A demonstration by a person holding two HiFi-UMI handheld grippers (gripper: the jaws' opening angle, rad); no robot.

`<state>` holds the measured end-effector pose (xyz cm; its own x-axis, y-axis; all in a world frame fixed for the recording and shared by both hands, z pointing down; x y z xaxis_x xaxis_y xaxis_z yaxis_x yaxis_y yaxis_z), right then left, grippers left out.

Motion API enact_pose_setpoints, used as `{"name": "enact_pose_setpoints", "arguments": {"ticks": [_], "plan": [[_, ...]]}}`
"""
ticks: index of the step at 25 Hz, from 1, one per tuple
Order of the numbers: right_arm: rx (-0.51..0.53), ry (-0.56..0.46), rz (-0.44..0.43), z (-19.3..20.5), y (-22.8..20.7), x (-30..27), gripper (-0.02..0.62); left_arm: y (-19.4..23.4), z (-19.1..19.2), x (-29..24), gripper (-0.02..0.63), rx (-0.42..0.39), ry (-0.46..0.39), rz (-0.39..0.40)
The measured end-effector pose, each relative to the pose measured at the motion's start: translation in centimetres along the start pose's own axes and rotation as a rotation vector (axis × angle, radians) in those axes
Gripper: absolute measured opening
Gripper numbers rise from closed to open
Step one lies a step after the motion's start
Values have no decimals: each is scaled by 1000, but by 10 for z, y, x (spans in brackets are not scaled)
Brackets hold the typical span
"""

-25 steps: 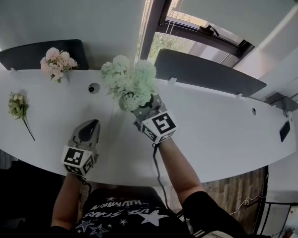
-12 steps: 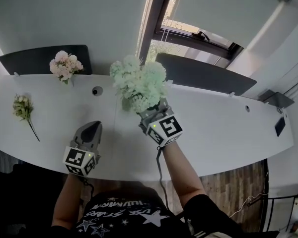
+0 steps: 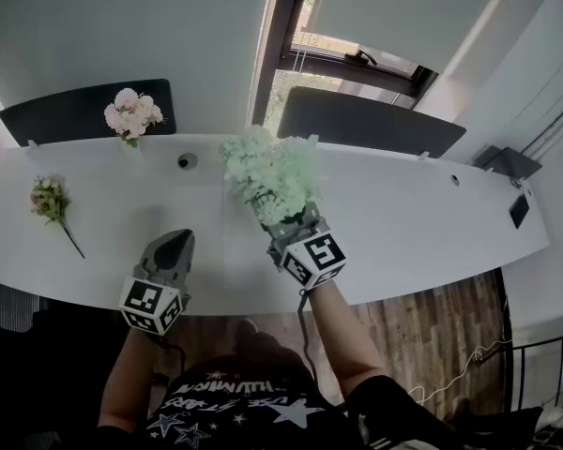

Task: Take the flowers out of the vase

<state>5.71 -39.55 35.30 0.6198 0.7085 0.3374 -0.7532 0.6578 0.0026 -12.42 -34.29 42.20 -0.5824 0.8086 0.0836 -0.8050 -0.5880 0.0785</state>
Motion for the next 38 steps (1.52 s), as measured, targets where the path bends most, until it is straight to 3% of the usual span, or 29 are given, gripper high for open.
{"name": "enact_pose_setpoints", "arguments": {"ticks": [16,22,26,38], "plan": [[-10,101,128,0,121,107,132,-40,3,125,9,50,-9,100],[5,199,139,8,167,149,129,-65,18,161,9,104,18,161],[16,244,144,7,182,170,127,-82,17,168,9,108,14,200],[-6,234,187,-11,187,227,118,-128,0,166,9,117,-20,222]]}}
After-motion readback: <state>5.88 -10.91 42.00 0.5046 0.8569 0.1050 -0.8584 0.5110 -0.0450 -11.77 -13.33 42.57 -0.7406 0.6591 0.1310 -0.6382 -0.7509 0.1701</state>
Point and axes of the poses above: the fingertips, and each gripper's own axes: x backward along the fingers, y to its left, z out of its underside, the point moved 4 cm from there along x, backward along the fingers, and after that the axes turned 11 degrees about -y, right-handed, at the moved point
